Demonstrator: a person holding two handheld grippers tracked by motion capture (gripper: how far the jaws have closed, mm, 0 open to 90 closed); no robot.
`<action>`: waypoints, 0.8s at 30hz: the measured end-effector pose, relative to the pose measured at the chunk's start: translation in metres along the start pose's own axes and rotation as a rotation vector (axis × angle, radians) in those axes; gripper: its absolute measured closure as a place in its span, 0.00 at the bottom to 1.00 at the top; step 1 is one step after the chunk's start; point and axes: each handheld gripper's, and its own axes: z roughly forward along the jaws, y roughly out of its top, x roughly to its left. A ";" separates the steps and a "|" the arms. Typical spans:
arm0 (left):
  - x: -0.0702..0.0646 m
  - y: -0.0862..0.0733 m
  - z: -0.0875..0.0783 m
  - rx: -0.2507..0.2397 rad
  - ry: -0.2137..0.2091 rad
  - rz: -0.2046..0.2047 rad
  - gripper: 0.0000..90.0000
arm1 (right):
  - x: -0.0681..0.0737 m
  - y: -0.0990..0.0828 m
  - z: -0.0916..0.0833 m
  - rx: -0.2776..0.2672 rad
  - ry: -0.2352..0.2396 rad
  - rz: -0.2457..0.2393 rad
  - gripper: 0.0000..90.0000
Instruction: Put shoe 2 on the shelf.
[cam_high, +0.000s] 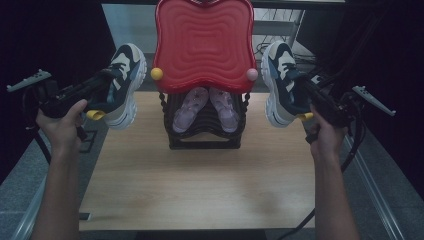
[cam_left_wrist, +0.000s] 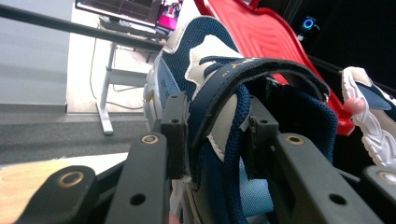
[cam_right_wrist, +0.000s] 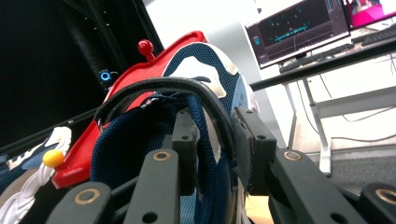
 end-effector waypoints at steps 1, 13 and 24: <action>-0.002 0.005 0.001 -0.007 -0.001 0.003 0.75 | 0.003 0.005 0.001 -0.002 0.003 -0.007 0.79; -0.017 0.039 0.015 -0.020 -0.009 0.037 0.75 | 0.023 0.028 0.012 0.002 0.027 -0.046 0.79; -0.033 0.073 0.036 -0.007 -0.027 0.048 0.75 | 0.048 0.054 0.040 0.009 0.072 -0.059 0.79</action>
